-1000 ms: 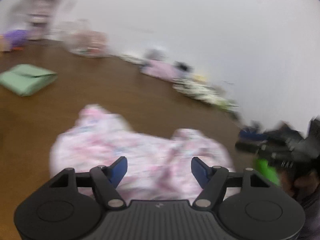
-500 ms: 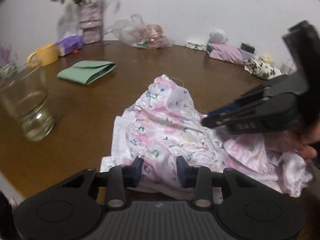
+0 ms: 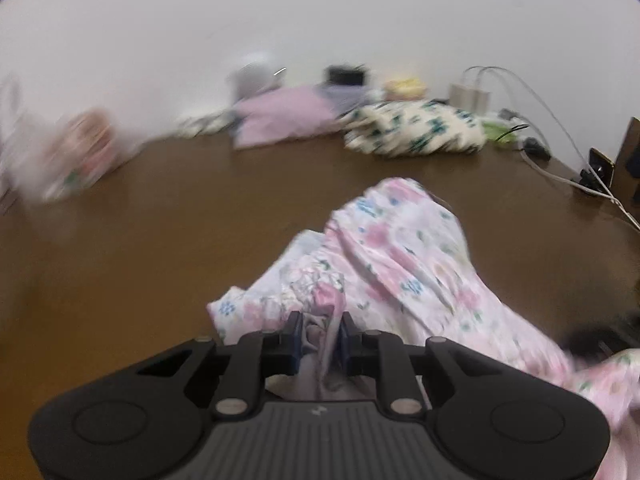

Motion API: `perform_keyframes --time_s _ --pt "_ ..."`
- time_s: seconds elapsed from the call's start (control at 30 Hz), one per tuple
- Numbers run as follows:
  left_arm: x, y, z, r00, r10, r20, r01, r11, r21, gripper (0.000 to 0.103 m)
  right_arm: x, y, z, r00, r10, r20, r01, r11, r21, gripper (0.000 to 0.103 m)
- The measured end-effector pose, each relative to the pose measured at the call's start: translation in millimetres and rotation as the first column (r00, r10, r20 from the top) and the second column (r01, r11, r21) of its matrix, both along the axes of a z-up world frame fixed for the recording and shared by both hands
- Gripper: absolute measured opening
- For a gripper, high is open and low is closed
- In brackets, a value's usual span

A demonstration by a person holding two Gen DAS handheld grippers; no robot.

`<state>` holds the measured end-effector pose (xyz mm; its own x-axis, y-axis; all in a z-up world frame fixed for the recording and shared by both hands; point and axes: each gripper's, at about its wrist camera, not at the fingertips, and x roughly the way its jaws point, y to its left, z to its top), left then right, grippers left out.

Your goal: Fold clothes

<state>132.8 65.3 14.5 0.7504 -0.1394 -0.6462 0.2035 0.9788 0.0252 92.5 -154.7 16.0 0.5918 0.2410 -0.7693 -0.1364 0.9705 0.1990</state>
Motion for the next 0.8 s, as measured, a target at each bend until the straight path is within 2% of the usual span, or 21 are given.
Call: perform_keyframes --time_s 0.1,0.13,0.17,0.23,0.27,0.33,0.5,0.63,0.73,0.8 --pt "2.6 -12.7 6.1 1.000 -0.020 -0.007 0.020 1.000 0.008 0.020 -29.0 -35.0 15.5 0.997 -0.019 0.075 0.011 0.995 0.098 0.009" --pt "-3.4 -7.8 12.5 1.000 -0.024 -0.001 0.024 1.000 -0.010 0.023 -41.1 -43.4 22.8 0.994 -0.008 0.113 -0.004 0.994 0.110 0.022" --pt "-12.4 -1.1 19.4 1.000 -0.026 0.008 0.026 0.999 -0.032 0.028 -52.5 -48.8 27.9 0.989 0.013 0.149 -0.028 0.994 0.103 0.040" --pt "-35.5 14.3 32.6 0.999 -0.018 0.027 0.020 0.996 -0.083 0.033 -73.0 -58.2 34.3 0.975 0.059 0.212 -0.078 0.994 0.082 0.049" --pt "-50.1 23.4 38.9 0.999 -0.006 0.034 0.010 0.994 -0.113 0.037 -83.3 -62.8 37.5 0.967 0.082 0.243 -0.102 0.992 0.071 0.049" --pt "-78.5 33.9 46.8 1.000 0.014 0.025 -0.010 0.988 -0.155 0.038 -94.8 -65.7 32.2 0.962 0.134 0.239 -0.157 0.984 0.082 0.049" --pt "-156.5 32.2 40.4 0.998 -0.037 -0.055 0.020 0.957 -0.289 0.045 -118.0 -57.6 12.9 0.937 0.272 0.219 -0.295 0.952 0.078 0.049" --pt "-191.7 7.6 28.7 0.990 -0.108 -0.094 0.075 0.949 -0.308 0.047 -122.2 -53.3 7.9 0.928 0.304 0.214 -0.331 0.939 0.099 0.047" --pt "-190.7 -6.3 15.0 0.985 -0.110 -0.134 0.062 0.945 -0.320 0.046 -117.6 -49.0 1.2 0.938 0.289 0.192 -0.312 0.944 0.104 0.024" --pt "-184.5 -10.5 6.7 0.983 -0.090 -0.162 0.032 0.944 -0.327 0.043 -119.4 -44.1 -4.9 0.942 0.287 0.174 -0.306 0.948 0.091 0.017"
